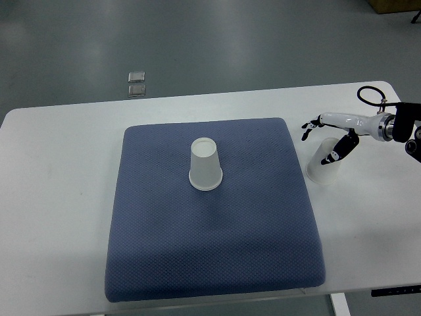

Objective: Stack paper cups
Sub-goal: 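Close the right hand's fingers around the white cup, then lift the cup with the right hand and carry it over the centre cup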

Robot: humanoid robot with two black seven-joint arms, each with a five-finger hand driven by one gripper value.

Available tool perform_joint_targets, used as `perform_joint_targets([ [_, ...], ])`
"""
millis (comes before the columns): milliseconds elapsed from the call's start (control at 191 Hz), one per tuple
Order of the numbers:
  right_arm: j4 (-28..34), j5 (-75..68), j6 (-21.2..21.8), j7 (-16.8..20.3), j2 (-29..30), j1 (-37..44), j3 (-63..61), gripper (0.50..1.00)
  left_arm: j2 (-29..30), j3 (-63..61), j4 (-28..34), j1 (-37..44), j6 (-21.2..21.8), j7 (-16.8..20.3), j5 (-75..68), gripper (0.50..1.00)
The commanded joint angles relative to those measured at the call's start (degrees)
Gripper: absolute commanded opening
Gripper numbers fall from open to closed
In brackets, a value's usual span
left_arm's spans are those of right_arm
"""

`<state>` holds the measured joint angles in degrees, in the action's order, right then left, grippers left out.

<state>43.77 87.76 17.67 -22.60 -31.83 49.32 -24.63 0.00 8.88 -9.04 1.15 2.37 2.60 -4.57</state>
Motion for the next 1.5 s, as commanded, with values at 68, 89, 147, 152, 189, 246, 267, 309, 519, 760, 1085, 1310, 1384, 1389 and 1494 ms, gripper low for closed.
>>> perform_joint_targets([
  [68,-0.1,1.8,-0.1,-0.3,-0.4,0.1,0.5,0.919,0.0,0.0,0.0,0.0,0.0,-0.1,0.0,1.0],
  [89,-0.1,1.9,-0.1,-0.3,-0.7,0.1,0.5,0.919,0.0,0.0,0.0,0.0,0.0,0.0,0.0,1.0],
  [147,-0.1,2.1,-0.2,-0.3,-1.0,0.3,0.5,0.919,0.0,0.0,0.1,0.0,0.0,0.0,0.0,1.0],
  [152,-0.1,2.2,-0.2,-0.3,-1.0,0.3,0.5,0.919,0.0,0.0,0.0,0.0,0.0,0.0,0.0,1.0],
  [189,-0.1,2.3,-0.1,-0.3,-1.1,0.6,0.5,0.919,0.0,0.0,0.0,0.0,0.0,0.0,0.0,1.0],
  [246,-0.1,2.9,-0.2,-0.4,-1.2,0.8,0.7,0.919,0.0,0.0,0.1,-0.1,0.0,0.0,0.0,1.0],
  [267,-0.1,3.1,-0.2,-0.4,-1.2,0.8,0.9,0.917,0.0,0.0,0.0,-0.1,0.0,-0.1,0.0,1.0],
  [309,-0.2,3.5,-0.2,-0.7,-1.5,0.8,1.0,0.917,0.0,0.0,0.0,0.0,0.0,0.0,0.0,1.0],
  [519,-0.4,4.8,-0.2,-1.0,-1.9,0.9,1.2,0.915,0.0,0.0,0.0,0.0,0.0,0.0,0.0,1.0],
  [760,-0.7,6.1,-1.8,-1.0,-2.1,0.9,1.9,0.913,0.0,0.0,0.0,0.0,0.0,0.0,0.0,1.0],
  [1085,-1.1,6.1,-2.4,-1.0,-3.1,0.9,2.1,0.795,0.0,0.0,0.0,0.0,0.0,0.0,0.0,1.0],
  [1310,-1.1,6.1,-2.5,-1.0,-3.2,0.9,2.6,0.605,0.0,0.0,0.0,0.0,0.0,0.0,0.0,1.0],
  [1384,-1.1,6.1,-2.5,-1.0,-3.2,0.9,2.6,0.541,0.0,0.0,0.0,0.0,0.0,0.0,0.0,1.0],
  [1389,-1.1,6.1,-2.5,-1.0,-3.2,0.9,2.6,0.535,0.0,0.0,0.0,0.0,0.0,-0.1,0.0,1.0],
  [1494,-1.1,6.1,-2.7,-1.0,-3.2,1.3,2.5,0.5,0.0,0.0,0.0,0.0,0.0,-0.1,0.0,1.0],
])
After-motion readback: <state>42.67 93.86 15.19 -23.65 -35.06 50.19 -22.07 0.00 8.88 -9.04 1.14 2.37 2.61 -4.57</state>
